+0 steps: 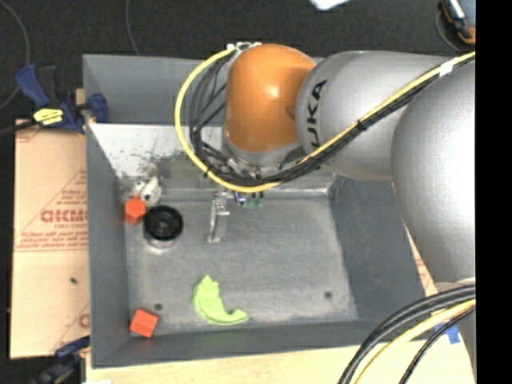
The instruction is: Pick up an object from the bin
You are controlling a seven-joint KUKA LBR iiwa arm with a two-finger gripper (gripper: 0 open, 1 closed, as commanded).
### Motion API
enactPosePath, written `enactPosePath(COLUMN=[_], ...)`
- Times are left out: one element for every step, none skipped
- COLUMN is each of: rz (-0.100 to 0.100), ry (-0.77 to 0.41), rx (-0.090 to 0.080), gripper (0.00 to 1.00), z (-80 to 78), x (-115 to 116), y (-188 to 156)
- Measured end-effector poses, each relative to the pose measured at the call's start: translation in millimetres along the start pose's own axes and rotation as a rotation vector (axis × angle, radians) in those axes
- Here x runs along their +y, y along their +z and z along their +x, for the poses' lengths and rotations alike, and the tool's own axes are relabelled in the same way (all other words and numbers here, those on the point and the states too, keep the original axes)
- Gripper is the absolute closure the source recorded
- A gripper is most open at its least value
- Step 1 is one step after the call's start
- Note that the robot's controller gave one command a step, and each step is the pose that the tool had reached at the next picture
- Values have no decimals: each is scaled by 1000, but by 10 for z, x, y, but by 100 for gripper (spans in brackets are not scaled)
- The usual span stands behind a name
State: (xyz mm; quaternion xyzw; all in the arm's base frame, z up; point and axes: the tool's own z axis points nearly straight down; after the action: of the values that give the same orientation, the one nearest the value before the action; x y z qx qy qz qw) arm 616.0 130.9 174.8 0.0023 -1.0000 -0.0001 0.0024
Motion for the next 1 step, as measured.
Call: enactPosePath(rz=[-1], ry=[4], rx=[-8], gripper=[0], z=[-17], x=[-7], y=[-54])
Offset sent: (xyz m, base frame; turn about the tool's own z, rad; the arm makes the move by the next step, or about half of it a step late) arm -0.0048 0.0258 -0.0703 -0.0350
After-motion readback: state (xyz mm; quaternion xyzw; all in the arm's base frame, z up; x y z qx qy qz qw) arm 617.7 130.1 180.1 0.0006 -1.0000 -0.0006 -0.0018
